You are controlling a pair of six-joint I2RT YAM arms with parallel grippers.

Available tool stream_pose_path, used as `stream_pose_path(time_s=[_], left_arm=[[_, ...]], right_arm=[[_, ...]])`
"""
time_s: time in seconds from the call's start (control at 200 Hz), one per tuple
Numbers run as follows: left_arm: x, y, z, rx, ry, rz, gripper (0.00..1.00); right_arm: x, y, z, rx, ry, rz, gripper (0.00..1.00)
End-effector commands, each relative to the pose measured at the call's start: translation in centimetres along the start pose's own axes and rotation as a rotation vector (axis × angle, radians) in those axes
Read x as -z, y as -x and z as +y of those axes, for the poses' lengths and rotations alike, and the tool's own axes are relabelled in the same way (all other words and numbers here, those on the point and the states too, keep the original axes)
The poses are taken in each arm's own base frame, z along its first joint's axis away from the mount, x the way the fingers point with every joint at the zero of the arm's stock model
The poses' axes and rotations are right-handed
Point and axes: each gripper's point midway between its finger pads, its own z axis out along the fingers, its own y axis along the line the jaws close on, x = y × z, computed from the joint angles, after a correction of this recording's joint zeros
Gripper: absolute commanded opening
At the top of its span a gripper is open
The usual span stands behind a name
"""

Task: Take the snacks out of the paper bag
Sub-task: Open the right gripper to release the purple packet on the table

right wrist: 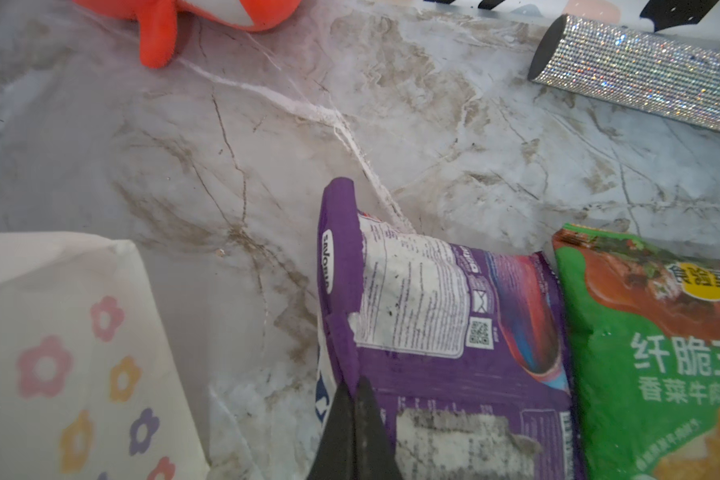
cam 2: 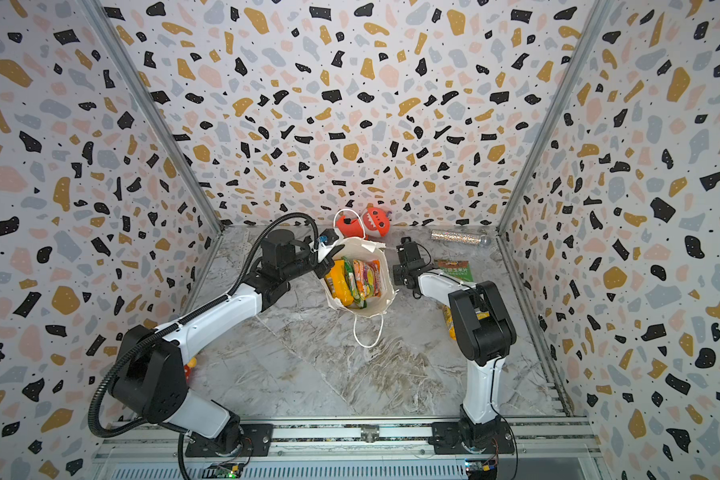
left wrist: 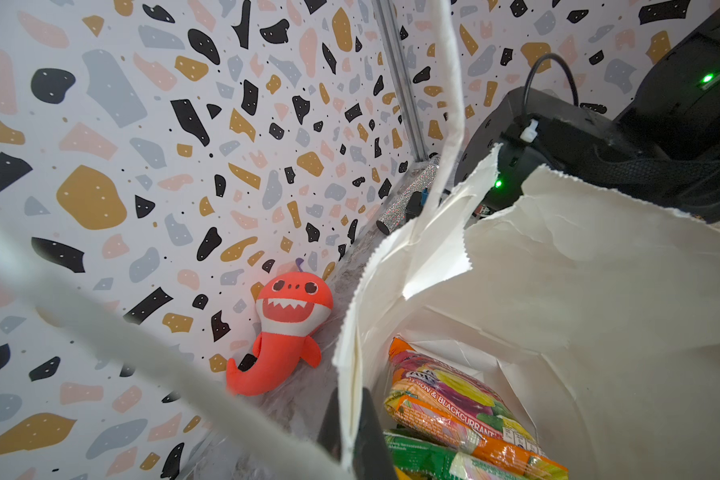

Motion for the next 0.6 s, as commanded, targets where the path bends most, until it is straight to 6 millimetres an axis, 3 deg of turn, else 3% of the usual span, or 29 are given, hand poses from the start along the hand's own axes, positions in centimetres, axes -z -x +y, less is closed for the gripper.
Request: stream_pose_path(time_s=[0.0, 0.085, 0.235, 0.315, 0.44, 0.596], left_arm=[[0.7, 3.3, 0.7, -0.047, 0.025, -0.100, 0.00], [0.8, 3.4, 0.7, -0.048, 0.028, -0.101, 0.00], [0.8, 3.2, 0.7, -0.048, 0.029, -0.099, 0.00], [0.8, 3.2, 0.7, -0.047, 0.028, -0.097, 0.00], [0.9, 3.3, 0.7, -0.047, 0.031, -0.097, 0.00], [0.9, 3.3, 0.7, -0.055, 0.029, -0.097, 0.00]], right_arm=[[0.2, 0.7, -1.2, -0.015, -0.051, 0.005, 0.09], [0.0, 0.7, -1.4, -0.017, -0.054, 0.012, 0.14], [0.5, 1.2, -0.9, -0.039, -0.022, -0.004, 0.37], [1.2, 1.8, -0.4, -0.047, 0.011, -0.019, 0.42], [3.8, 3.9, -0.1, -0.071, 0.051, -0.064, 0.49], [8.8, 7.4, 0.2, -0.090, 0.117, -0.174, 0.56]])
